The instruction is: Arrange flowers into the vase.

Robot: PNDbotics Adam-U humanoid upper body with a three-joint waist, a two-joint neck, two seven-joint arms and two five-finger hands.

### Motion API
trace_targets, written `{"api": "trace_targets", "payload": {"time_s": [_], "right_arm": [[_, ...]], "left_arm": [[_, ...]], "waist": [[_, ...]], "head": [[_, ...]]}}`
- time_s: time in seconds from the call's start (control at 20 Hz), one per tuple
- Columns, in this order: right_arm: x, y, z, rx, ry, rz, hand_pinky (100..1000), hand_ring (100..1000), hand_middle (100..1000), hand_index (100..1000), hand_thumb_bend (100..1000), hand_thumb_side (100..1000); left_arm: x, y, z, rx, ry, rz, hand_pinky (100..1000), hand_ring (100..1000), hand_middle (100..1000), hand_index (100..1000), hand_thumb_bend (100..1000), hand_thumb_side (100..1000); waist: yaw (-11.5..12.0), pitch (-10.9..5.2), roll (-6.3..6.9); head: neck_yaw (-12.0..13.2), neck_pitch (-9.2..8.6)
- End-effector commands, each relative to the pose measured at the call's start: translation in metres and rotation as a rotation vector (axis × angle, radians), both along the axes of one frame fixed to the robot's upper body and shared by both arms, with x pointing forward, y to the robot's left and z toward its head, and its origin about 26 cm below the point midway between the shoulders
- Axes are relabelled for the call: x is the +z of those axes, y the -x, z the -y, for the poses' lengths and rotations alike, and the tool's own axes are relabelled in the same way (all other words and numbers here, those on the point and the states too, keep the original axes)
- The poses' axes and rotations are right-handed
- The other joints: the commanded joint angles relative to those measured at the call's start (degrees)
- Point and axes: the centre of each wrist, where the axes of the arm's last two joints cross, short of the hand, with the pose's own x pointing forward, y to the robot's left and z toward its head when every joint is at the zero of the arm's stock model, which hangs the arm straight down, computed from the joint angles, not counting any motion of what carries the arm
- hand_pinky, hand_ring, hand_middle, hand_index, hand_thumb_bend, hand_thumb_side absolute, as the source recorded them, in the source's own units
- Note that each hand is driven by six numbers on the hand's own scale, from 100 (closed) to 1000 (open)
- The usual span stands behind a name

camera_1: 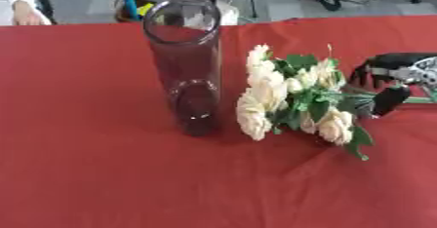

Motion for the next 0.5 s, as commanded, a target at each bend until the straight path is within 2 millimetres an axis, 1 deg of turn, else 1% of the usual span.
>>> {"api": "trace_targets", "payload": {"time_s": [0.05, 0.25, 0.35, 0.5], "right_arm": [[-0.0052, 0.0017, 0.0059, -0.018, 0.003, -0.024, 722, 650, 687, 771, 331, 406], [-0.0091, 0.0017, 0.0068, -0.015, -0.019, -0.025, 681, 606, 613, 675, 317, 386], [-0.0096, 0.0016, 0.0065, -0.011, -0.034, -0.015, 671, 588, 596, 661, 297, 386], [-0.0073, 0.0014, 0.0052, 0.000, -0.065, 0.003, 675, 585, 587, 659, 254, 390]], "left_arm": [[0.0083, 0.0027, 0.0002, -0.002, -0.030, 0.024, 724, 872, 863, 953, 100, 982], [0.0083, 0.0027, 0.0003, -0.004, -0.031, 0.022, 724, 872, 863, 953, 100, 982], [0.0084, 0.0028, 0.0000, -0.004, -0.034, 0.020, 724, 872, 863, 953, 100, 983], [0.0083, 0.0029, -0.0003, -0.003, -0.042, 0.019, 725, 872, 863, 953, 100, 983]], "waist": [[0.00, -0.65, 0.06], [-0.09, -0.66, 0.08], [-0.17, -0.70, 0.15], [-0.34, -0.76, 0.18]], "head": [[-0.06, -0.41], [-0.05, -0.46], [0.04, -0.33], [0.26, -0.12]]}}
